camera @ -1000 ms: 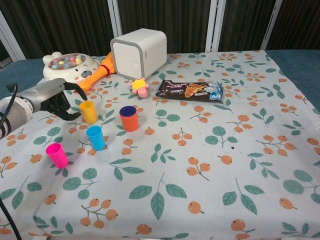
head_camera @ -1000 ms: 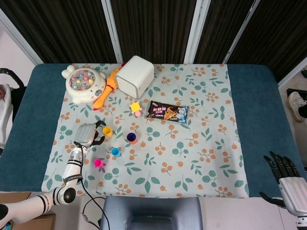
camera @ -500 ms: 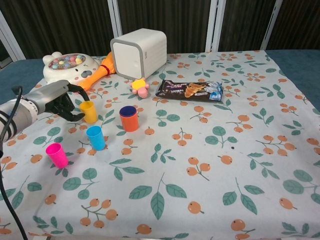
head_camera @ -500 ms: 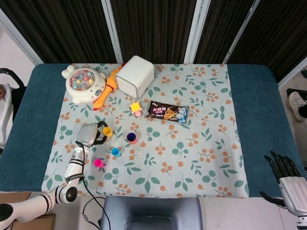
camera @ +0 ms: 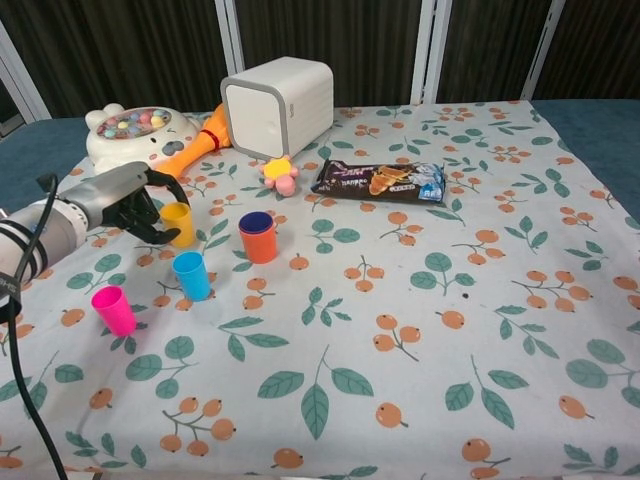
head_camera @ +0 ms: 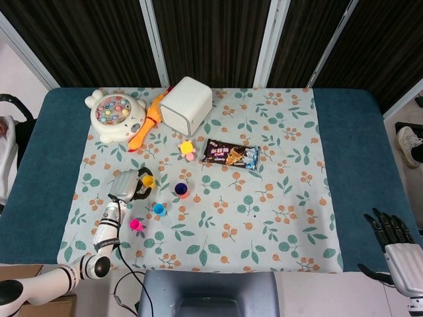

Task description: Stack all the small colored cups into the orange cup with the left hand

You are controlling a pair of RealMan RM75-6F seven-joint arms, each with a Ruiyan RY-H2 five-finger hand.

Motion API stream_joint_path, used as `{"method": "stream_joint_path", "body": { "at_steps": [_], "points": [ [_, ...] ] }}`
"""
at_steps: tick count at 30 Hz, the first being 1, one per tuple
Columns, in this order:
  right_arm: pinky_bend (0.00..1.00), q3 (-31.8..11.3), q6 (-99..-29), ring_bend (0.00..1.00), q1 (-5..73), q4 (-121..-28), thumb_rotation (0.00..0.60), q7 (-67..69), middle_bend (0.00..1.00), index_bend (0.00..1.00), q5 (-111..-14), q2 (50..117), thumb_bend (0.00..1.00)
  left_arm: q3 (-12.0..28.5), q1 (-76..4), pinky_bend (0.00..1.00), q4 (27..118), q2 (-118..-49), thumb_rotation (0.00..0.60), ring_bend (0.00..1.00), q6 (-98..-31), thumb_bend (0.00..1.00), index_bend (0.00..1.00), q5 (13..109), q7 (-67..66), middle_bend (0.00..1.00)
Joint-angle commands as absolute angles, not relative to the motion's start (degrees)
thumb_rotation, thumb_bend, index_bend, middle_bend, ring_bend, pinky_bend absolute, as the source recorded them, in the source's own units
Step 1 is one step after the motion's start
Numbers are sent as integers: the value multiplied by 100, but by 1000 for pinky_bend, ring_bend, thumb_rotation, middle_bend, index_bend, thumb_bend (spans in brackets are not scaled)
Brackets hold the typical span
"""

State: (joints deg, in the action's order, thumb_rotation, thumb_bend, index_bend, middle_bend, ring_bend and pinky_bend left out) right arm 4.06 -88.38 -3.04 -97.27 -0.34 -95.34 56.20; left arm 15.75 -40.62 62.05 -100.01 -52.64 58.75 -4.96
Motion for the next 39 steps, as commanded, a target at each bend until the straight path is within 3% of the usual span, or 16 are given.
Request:
{"method": "stream_joint_path", "body": {
  "at_steps": [1,9,18,24,39],
  "points": [
    [0,409,-8832,0,-303,-9726,600,-36,0,0,-9536,5617,213,1581,-4063,1000,6179,-10022,600,1000,-5294,359,522,5884,-512,1000],
    [0,416,-8826,0,-303,-9733,600,-42,0,0,-9543,5613,212,1651,-4043,1000,6389,-9906,600,1000,-5442,376,565,6000,-461,1000],
    [0,434,-8776,0,-281,-9757,600,-55,0,0,-9564,5615,212,2061,-3975,1000,7994,-9306,600,1000,-5935,375,566,6066,-378,1000],
    [0,444,-8783,0,-277,-9753,600,-23,0,0,-9593,5600,213,2026,-4093,1000,8739,-9348,600,1000,-6108,373,564,5862,-982,1000],
    [0,463,-8930,0,-317,-9690,600,199,0,0,-9689,5535,212,1800,-4333,1000,8344,-10038,600,1000,-6315,372,559,5624,-1668,1000]
  ]
}}
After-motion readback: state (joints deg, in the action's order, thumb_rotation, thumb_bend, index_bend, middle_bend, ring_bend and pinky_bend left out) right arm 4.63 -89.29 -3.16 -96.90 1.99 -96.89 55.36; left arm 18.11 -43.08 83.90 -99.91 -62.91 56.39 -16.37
